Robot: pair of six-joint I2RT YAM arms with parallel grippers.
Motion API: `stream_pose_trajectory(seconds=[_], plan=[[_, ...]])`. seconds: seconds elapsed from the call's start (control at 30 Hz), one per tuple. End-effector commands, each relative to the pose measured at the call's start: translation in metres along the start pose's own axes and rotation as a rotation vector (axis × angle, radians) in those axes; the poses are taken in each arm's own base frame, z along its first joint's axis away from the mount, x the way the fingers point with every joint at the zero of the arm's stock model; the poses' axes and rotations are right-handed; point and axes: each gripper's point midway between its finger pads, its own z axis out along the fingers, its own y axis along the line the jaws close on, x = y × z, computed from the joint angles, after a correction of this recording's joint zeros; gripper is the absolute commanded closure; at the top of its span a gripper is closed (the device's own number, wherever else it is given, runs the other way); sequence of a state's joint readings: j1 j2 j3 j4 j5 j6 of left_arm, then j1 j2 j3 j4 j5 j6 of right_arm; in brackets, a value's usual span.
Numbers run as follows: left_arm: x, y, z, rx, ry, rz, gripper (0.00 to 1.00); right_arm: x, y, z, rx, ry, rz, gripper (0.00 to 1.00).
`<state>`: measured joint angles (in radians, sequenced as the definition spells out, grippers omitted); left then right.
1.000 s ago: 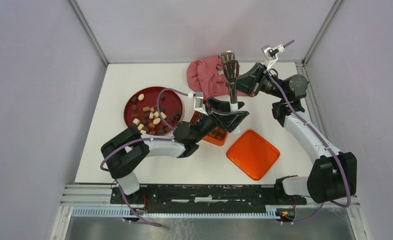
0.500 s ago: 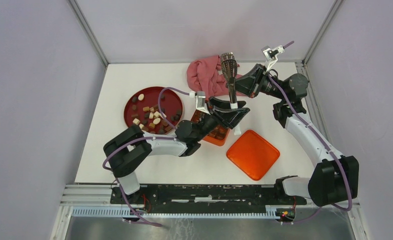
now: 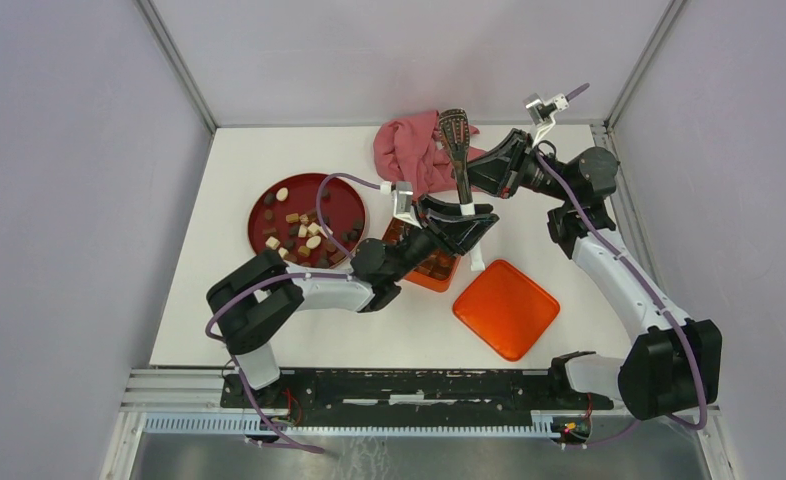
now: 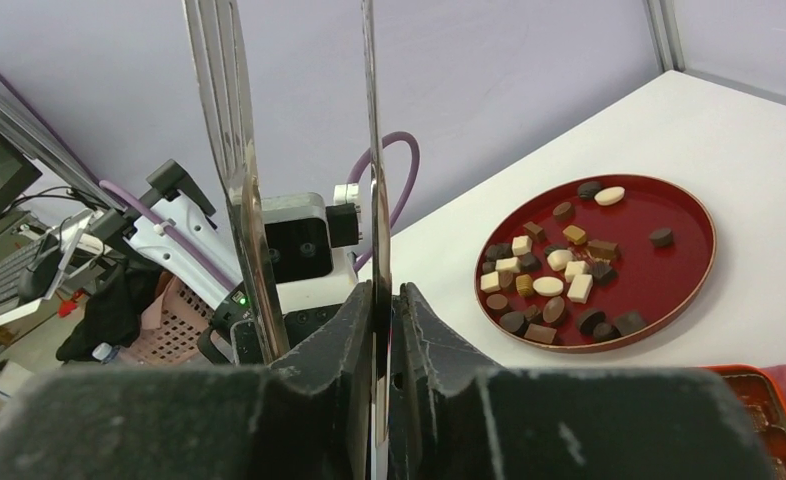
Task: Pack the chocolate
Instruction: Pick up the clamp from the center of the board.
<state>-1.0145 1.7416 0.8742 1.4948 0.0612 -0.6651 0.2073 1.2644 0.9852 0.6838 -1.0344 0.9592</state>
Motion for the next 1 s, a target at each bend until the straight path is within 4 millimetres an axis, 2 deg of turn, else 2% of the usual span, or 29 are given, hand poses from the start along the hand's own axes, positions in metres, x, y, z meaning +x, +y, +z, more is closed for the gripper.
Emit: stream_pose_trajectory(seconds=[0.0,0.17,0.27,0.33,0.4,0.47,0.57,0.7,0.87,0.97], plan=[[-0.063,-0.057,0.001,0.219,-0.199,0.029,0.54,-0.016,0.011,0.001,-0.007,-0.023,-0.098,0.79],[-0.062,-0.062,-0.003,0.256,-0.164,-0.010,0.55,-0.019,0.016,0.001,-0.016,-0.022,-0.128,0.77],[-0.064,-0.063,-0.006,0.262,-0.159,-0.013,0.53,-0.020,0.018,0.001,-0.018,-0.024,-0.128,0.82],[-0.066,-0.064,-0.006,0.263,-0.163,-0.022,0.49,-0.020,0.020,0.000,-0.025,-0.032,-0.111,0.89],[-0.070,-0.064,-0.004,0.261,-0.174,-0.032,0.40,-0.021,0.025,0.000,-0.048,-0.050,-0.077,0.93],[-0.073,-0.064,-0.002,0.259,-0.186,-0.037,0.34,-0.022,0.030,-0.001,-0.065,-0.064,-0.058,0.95],[-0.078,-0.068,0.003,0.275,-0.201,-0.038,0.30,-0.024,0.032,-0.001,-0.074,-0.077,-0.038,0.96],[-0.081,-0.074,0.011,0.303,-0.211,-0.048,0.31,-0.022,0.033,-0.002,-0.084,-0.099,-0.002,0.96],[-0.085,-0.074,0.014,0.300,-0.231,-0.007,0.35,-0.019,0.029,-0.004,-0.076,-0.112,0.020,0.96],[-0.083,-0.072,0.014,0.296,-0.230,-0.010,0.36,-0.024,0.033,-0.004,-0.094,-0.126,0.011,0.97]])
